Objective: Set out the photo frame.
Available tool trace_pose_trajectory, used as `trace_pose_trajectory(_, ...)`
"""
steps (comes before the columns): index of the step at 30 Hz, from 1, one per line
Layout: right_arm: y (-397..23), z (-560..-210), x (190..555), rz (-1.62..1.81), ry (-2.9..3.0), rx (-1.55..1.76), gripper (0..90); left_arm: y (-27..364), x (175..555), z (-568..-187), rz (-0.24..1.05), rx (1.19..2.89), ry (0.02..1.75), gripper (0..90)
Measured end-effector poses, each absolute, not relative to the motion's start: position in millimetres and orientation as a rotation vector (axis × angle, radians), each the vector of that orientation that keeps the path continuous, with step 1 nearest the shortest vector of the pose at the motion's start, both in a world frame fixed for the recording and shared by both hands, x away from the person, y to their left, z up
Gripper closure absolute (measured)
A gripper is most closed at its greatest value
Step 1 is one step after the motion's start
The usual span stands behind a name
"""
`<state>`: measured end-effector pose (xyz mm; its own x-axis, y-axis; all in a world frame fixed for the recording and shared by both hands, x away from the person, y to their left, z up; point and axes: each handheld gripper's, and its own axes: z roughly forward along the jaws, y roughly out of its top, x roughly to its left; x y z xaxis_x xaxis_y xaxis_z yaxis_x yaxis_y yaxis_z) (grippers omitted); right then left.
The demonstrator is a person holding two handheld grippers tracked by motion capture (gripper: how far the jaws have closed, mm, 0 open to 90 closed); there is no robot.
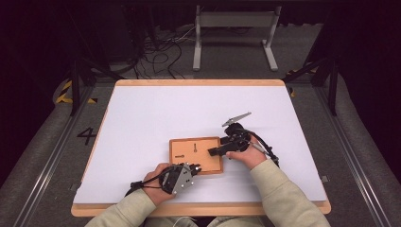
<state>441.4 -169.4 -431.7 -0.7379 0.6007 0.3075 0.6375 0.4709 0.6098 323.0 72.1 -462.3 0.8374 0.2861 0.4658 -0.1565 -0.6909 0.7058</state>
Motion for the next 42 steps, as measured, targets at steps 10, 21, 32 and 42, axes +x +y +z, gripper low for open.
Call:
trace_pose_trajectory(10, -159, -440, 446, -1.129, -2.561, -1.089, 22.9, 71, 322, -463, 0.717, 2.219, 0.080, 82.9)
trace_pose_trajectory(21, -171, -438, 448, -1.170, -2.447, -1.092, 38.2, 71, 319, -462, 0.704, 2.223, 0.058, 83.9)
trace_pose_trajectory(32, -177, -431, 438, -1.235, -2.486, -1.044, 44.1, 90, 323, -450, 0.493, 2.260, 0.132, 57.9)
trace_pose_trajectory(42, -181, -424, 425, -1.299, -2.542, -1.002, 47.6, 122, 320, -430, 0.376, 2.142, 0.238, 46.4)
